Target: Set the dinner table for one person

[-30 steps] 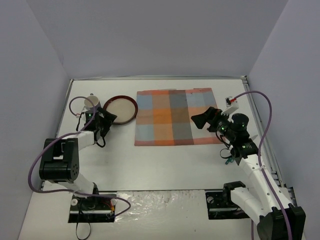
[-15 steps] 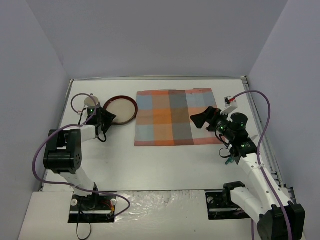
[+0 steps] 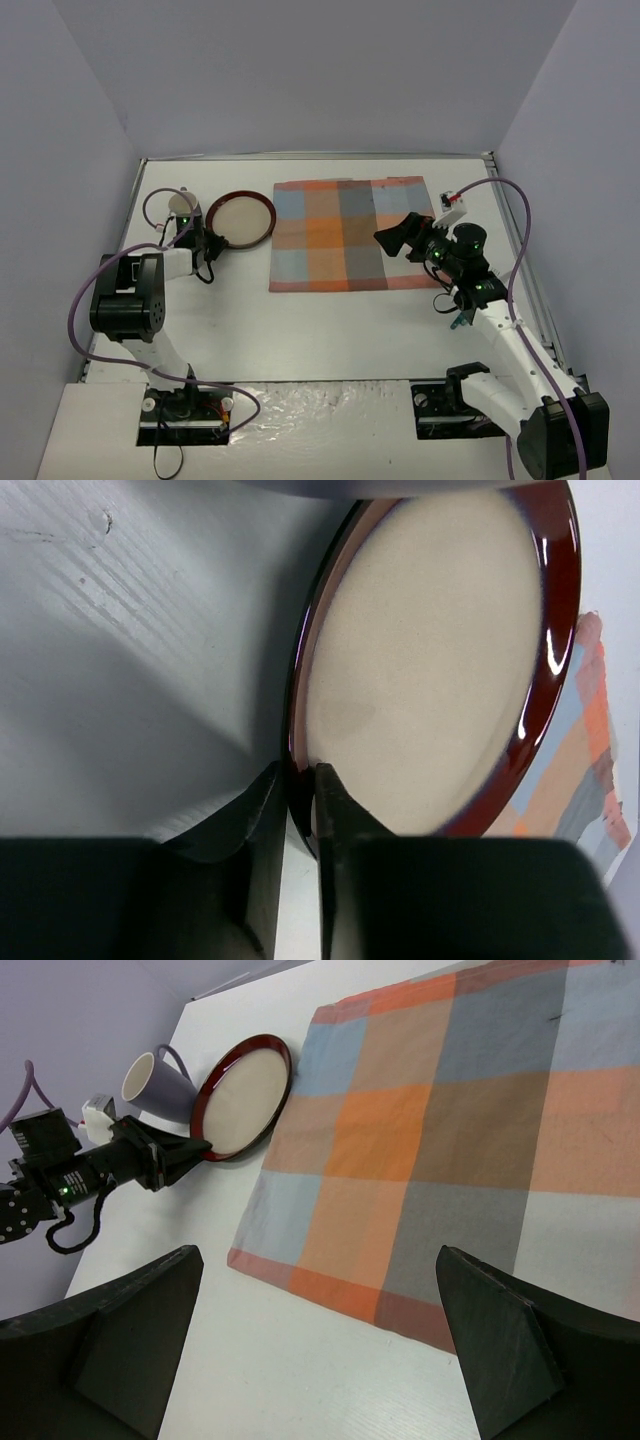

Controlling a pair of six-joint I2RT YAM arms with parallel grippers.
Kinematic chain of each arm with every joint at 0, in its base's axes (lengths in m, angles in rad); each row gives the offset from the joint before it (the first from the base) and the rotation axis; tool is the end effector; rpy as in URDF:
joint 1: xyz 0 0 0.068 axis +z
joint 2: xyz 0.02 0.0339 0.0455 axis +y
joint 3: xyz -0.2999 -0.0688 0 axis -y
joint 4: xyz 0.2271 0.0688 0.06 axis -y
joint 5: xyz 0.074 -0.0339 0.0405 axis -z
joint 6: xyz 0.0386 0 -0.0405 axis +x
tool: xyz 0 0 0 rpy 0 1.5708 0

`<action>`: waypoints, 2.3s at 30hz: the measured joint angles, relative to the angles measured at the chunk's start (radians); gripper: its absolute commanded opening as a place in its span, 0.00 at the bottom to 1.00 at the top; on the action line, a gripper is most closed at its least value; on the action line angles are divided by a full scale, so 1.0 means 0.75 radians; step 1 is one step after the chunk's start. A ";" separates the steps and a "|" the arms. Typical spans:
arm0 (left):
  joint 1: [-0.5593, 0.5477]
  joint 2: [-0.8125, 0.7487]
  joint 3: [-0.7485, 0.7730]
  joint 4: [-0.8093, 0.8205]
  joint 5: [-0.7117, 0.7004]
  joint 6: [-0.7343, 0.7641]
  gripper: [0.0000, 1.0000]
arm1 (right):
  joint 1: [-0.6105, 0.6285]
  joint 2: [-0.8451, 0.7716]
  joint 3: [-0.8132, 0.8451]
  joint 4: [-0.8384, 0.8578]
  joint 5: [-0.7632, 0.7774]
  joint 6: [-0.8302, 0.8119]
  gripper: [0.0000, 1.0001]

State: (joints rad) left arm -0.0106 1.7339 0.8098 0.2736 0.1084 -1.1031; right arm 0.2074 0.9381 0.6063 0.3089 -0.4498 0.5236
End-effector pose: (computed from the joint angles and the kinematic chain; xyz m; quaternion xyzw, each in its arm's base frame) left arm 0.3428 -0.0078 0.1963 -0.4442 0.7770 -0.2756 0.3508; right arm 0.1782 0.0547 0.3356 -0.0442 0.7130 0.3925 0.5794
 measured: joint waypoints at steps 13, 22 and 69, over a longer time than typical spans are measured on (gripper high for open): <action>0.044 -0.102 -0.062 -0.058 0.022 -0.033 0.00 | 0.311 0.182 0.028 0.085 0.144 0.061 1.00; 0.111 -0.449 -0.157 -0.327 0.031 0.014 0.00 | 0.630 0.559 0.267 0.160 0.320 0.207 0.98; 0.181 -1.012 -0.630 -0.355 0.302 -0.337 0.00 | 0.885 1.537 0.795 0.449 0.206 0.663 0.70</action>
State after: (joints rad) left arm 0.1249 0.9747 0.3374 0.0074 0.3353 -1.3555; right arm 0.8711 2.0907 1.2026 0.6460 -0.2954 1.0209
